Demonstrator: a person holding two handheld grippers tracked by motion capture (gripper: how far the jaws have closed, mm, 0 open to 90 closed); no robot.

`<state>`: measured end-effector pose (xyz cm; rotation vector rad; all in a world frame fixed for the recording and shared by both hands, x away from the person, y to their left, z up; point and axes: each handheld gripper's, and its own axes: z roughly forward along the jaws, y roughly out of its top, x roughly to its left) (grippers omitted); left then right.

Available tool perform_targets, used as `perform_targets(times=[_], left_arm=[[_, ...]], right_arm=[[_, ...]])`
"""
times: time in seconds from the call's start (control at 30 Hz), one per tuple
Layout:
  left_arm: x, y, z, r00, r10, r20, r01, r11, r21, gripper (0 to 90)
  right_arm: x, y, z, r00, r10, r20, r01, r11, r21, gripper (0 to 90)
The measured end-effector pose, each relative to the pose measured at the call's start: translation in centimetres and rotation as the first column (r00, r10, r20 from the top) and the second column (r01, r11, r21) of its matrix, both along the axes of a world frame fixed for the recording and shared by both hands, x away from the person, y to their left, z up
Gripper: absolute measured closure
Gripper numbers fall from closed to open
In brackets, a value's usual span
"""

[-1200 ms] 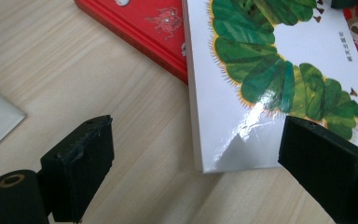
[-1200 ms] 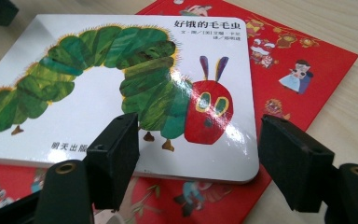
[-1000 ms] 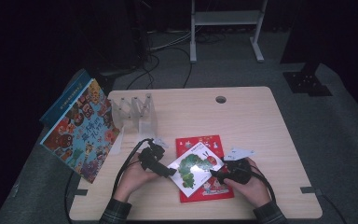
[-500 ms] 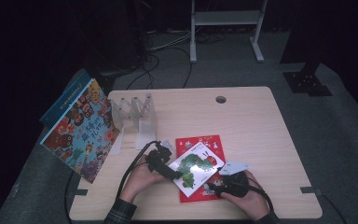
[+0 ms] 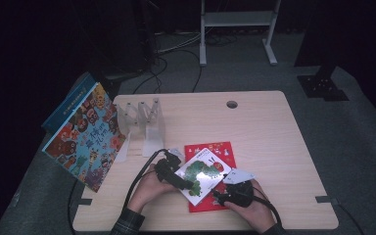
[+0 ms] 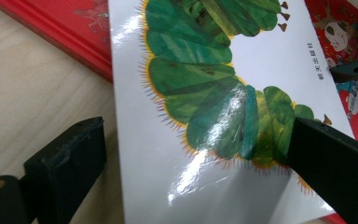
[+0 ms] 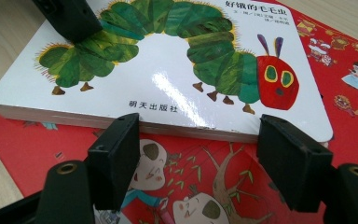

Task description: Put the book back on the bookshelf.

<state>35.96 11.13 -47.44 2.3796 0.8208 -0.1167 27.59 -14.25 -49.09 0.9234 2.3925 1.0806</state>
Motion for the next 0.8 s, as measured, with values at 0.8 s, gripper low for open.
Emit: perform_targets(times=[0.8], left_arm=[[0.0, 0.1, 0.9, 0.9996, 0.027, 0.005, -0.027, 0.9995, -0.015, 7.4]], right_arm=[[0.1, 0.5, -0.1, 0.9992, -0.041, -0.001, 0.041, 0.9992, -0.001, 23.6]])
